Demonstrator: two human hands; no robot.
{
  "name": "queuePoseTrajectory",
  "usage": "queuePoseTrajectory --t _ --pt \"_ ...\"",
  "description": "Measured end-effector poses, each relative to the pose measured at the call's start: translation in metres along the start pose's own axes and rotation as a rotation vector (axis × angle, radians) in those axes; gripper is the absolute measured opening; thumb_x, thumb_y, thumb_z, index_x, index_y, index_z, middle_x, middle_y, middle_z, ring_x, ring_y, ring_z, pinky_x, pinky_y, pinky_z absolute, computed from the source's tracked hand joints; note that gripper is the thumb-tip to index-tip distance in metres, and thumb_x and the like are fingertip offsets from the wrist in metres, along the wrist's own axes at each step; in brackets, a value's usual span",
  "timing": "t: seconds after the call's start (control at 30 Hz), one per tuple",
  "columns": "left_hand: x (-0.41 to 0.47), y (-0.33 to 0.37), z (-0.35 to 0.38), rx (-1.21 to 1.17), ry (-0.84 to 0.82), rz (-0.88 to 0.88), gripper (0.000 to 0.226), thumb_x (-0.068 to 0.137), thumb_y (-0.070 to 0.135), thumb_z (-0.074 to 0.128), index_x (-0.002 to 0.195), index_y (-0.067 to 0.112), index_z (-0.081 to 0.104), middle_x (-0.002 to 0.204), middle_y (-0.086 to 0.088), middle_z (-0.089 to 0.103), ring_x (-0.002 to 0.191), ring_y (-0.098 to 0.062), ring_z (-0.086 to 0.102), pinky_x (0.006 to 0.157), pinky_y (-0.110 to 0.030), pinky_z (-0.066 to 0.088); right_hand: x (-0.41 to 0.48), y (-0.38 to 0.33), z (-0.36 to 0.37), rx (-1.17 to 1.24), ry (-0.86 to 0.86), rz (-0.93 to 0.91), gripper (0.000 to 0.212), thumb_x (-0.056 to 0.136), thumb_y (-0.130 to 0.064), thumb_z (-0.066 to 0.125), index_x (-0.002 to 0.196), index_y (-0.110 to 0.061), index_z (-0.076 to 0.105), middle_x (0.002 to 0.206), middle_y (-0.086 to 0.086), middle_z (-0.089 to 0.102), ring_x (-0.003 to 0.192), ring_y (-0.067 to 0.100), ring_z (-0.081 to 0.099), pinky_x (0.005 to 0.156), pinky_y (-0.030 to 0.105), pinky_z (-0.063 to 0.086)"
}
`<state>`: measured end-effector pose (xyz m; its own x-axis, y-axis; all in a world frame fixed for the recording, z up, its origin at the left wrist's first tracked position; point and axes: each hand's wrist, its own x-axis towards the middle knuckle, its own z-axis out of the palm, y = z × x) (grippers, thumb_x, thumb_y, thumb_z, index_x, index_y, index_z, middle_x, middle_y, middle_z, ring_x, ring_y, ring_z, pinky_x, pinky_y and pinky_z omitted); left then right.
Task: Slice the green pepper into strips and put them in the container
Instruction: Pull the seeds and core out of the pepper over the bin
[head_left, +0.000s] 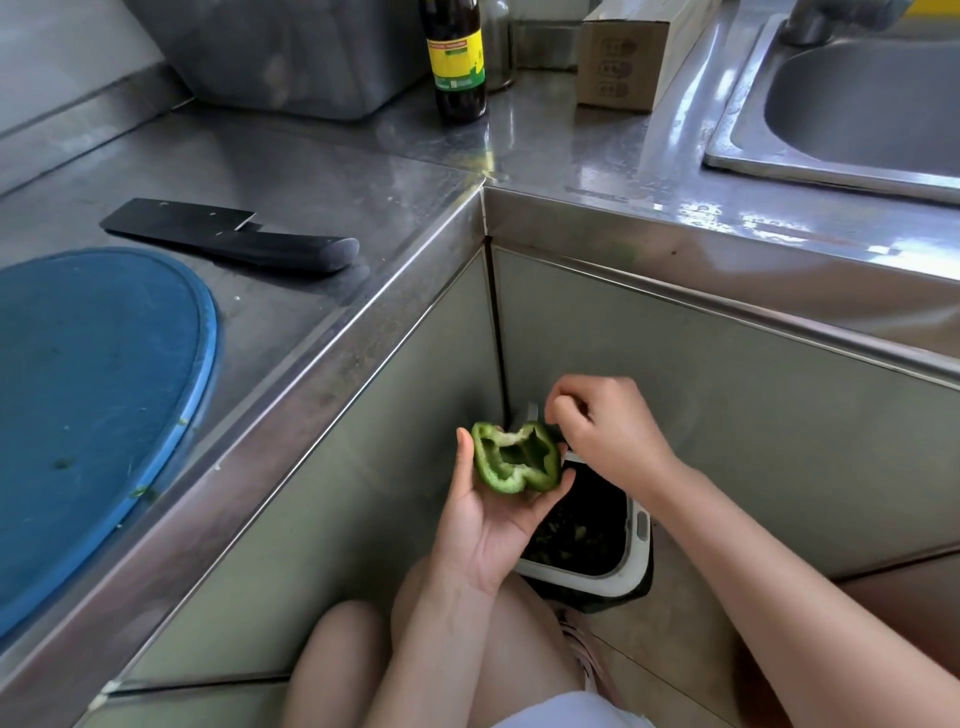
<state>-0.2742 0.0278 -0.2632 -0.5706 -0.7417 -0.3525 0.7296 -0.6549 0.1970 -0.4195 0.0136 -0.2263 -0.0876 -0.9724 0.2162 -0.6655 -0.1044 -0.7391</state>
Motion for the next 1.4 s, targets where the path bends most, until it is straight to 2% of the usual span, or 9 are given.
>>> queuePoseTrajectory --t 0.07,0.13,0.37,0.57,0.73,0.83,0.93,1.07,1.4 --pt "0.0 0.001 0.0 -0.019 0.04 -0.019 0.061 0.075 0.047 0.071 0.111 -0.001 0.063 0.119 -0.027 0.061 0.107 -0.042 0.061 0.088 -0.055 0.051 0.004 0.007 0.003 -0.082 -0.041 -0.044 0.017 0.084 -0.022 0.06 0.071 -0.014 0.068 0.063 -0.003 0.062 0.061 0.009 0.055 0.06 0.029 0.042" --pt "0.002 0.0 0.001 -0.006 0.096 -0.026 0.062 0.083 0.053 0.056 0.118 0.001 0.057 0.116 -0.027 0.062 0.106 -0.04 0.061 0.087 -0.053 0.05 0.007 0.01 0.003 -0.092 -0.083 -0.128 0.007 0.083 -0.013 0.068 0.085 -0.014 0.075 0.079 -0.001 0.069 0.074 0.013 0.062 0.069 0.021 0.044" --pt "0.003 -0.002 0.002 0.103 0.135 -0.012 0.057 0.086 0.052 0.048 0.122 0.008 0.056 0.117 -0.022 0.064 0.101 -0.035 0.066 0.085 -0.051 0.053 0.013 0.013 0.009 -0.269 -0.315 -0.388 0.023 0.075 -0.03 0.075 0.092 -0.014 0.074 0.083 0.002 0.066 0.076 0.02 0.061 0.066 0.031 0.049" --pt "0.002 -0.003 0.004 0.196 0.151 -0.039 0.058 0.085 0.051 0.049 0.124 0.01 0.056 0.116 -0.02 0.066 0.101 -0.034 0.066 0.081 -0.049 0.056 0.01 0.013 0.017 -0.424 -0.241 -0.532 0.017 0.064 -0.024 0.075 0.061 -0.01 0.066 0.061 0.003 0.055 0.055 0.022 0.055 0.046 0.024 0.041" --pt "0.001 -0.006 0.004 0.21 0.172 -0.051 0.059 0.086 0.051 0.05 0.127 0.01 0.055 0.119 -0.02 0.064 0.104 -0.034 0.065 0.08 -0.049 0.057 0.009 0.014 0.023 -0.579 -0.249 -0.643 0.021 0.065 -0.025 0.061 0.048 -0.012 0.059 0.051 0.0 0.048 0.042 0.017 0.048 0.037 0.019 0.035" --pt "0.0 -0.007 0.004 0.223 0.197 -0.059 0.059 0.085 0.052 0.05 0.127 0.009 0.055 0.121 -0.021 0.063 0.107 -0.035 0.064 0.078 -0.049 0.057 0.008 0.016 0.026 -0.677 -0.307 -0.69 0.028 0.052 -0.02 0.084 0.043 -0.014 0.057 0.048 -0.001 0.047 0.039 0.015 0.046 0.037 0.018 0.032" --pt "0.0 -0.008 0.004 0.23 0.227 -0.092 0.06 0.087 0.054 0.048 0.125 0.008 0.056 0.12 -0.022 0.063 0.109 -0.035 0.062 0.08 -0.05 0.056 0.006 0.015 0.027 -0.794 -0.371 -0.691 0.035 0.04 -0.018 0.089 0.036 -0.017 0.054 0.044 -0.003 0.045 0.037 0.013 0.045 0.037 0.017 0.028" --pt "0.001 -0.01 0.005 0.22 0.261 -0.09 0.059 0.089 0.054 0.046 0.124 0.008 0.056 0.12 -0.024 0.063 0.11 -0.037 0.061 0.077 -0.051 0.057 0.006 0.017 0.028 -0.805 -0.396 -0.719 0.039 0.033 -0.009 0.089 0.033 -0.014 0.05 0.041 -0.001 0.043 0.034 0.016 0.045 0.034 0.014 0.025" --pt "-0.001 -0.011 0.007 0.272 0.259 -0.109 0.058 0.089 0.056 0.044 0.12 0.01 0.059 0.119 -0.022 0.064 0.112 -0.037 0.059 0.08 -0.053 0.056 0.001 0.023 0.023 -0.788 -0.376 -0.756 0.034 0.042 -0.009 0.084 0.036 -0.017 0.052 0.044 -0.003 0.046 0.036 0.013 0.045 0.036 0.018 0.033"
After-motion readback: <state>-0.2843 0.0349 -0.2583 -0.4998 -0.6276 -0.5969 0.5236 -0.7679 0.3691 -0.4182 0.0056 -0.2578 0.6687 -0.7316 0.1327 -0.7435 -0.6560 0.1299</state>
